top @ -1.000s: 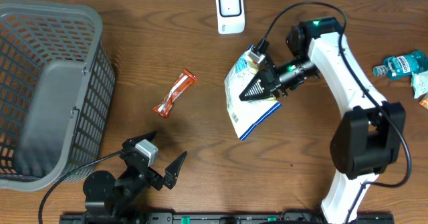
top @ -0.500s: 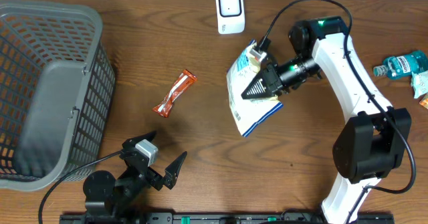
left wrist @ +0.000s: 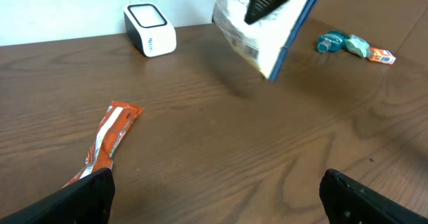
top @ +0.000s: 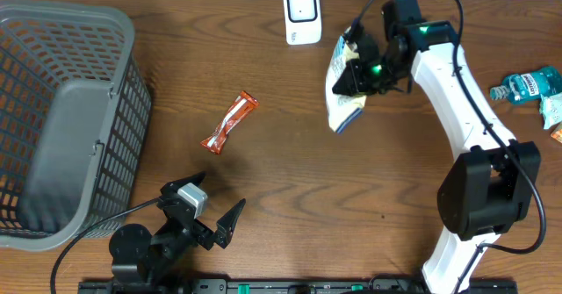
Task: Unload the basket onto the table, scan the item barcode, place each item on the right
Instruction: 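Raise the snack bag barcode to the white scanner, then carry the snack bag to the far right and release it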
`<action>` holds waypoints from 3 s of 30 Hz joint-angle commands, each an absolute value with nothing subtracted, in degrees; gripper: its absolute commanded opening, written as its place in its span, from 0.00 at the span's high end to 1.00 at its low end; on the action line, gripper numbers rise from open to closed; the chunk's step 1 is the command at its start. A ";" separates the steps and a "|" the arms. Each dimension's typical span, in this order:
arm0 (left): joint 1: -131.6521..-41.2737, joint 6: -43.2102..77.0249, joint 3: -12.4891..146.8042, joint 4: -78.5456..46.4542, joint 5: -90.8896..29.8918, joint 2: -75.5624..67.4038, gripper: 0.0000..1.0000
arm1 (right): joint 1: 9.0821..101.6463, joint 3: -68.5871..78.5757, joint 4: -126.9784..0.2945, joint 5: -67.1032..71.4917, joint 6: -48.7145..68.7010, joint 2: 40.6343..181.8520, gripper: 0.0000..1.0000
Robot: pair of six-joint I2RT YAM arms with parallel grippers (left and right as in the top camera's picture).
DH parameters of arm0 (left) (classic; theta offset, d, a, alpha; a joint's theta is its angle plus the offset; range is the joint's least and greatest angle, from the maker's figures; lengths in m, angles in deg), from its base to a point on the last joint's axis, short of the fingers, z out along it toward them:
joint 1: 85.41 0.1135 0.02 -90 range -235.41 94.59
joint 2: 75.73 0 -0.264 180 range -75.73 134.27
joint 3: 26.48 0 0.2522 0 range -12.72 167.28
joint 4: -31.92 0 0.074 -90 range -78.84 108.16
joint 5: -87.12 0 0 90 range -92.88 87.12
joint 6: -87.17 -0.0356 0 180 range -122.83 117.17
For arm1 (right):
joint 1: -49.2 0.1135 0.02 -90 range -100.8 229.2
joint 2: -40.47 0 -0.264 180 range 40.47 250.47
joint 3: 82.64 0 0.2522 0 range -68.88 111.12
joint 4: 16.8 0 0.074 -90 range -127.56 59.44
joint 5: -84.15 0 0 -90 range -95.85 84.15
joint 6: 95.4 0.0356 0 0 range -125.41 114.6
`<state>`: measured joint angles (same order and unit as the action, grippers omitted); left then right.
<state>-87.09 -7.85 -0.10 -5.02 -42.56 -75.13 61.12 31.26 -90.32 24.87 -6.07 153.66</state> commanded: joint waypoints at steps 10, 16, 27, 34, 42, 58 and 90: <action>-87.26 -8.83 -0.14 -5.00 -42.50 -75.43 0.02 | 71.24 33.35 -66.59 -14.27 -5.09 152.45 0.99; -87.26 -8.83 -0.14 -5.00 -42.52 -75.43 0.02 | 72.55 33.35 -48.84 -19.32 -12.61 155.84 0.99; -87.26 -8.83 -0.14 -5.00 -42.52 -75.43 0.02 | 72.80 36.17 -26.61 -19.89 -24.63 167.49 0.99; -87.26 -8.83 -0.14 -5.00 -42.52 -75.43 0.02 | 75.88 49.53 -27.11 -27.24 -36.85 179.58 0.99; -87.26 -8.83 -0.14 -5.00 -42.52 -75.43 0.02 | 79.26 54.14 -25.19 -33.95 -46.27 186.55 0.99; -87.26 -8.81 -0.14 -5.00 -42.52 -75.43 0.02 | 78.02 59.60 -55.75 -46.21 -33.52 178.46 0.99; -87.26 -8.83 -0.14 -5.00 -42.52 -75.43 0.02 | 41.21 38.93 -79.90 -40.15 -4.17 168.10 0.99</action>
<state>-87.09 -7.85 -0.10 -5.02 -42.59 -75.13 43.62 41.83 -81.73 -30.71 -6.42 167.82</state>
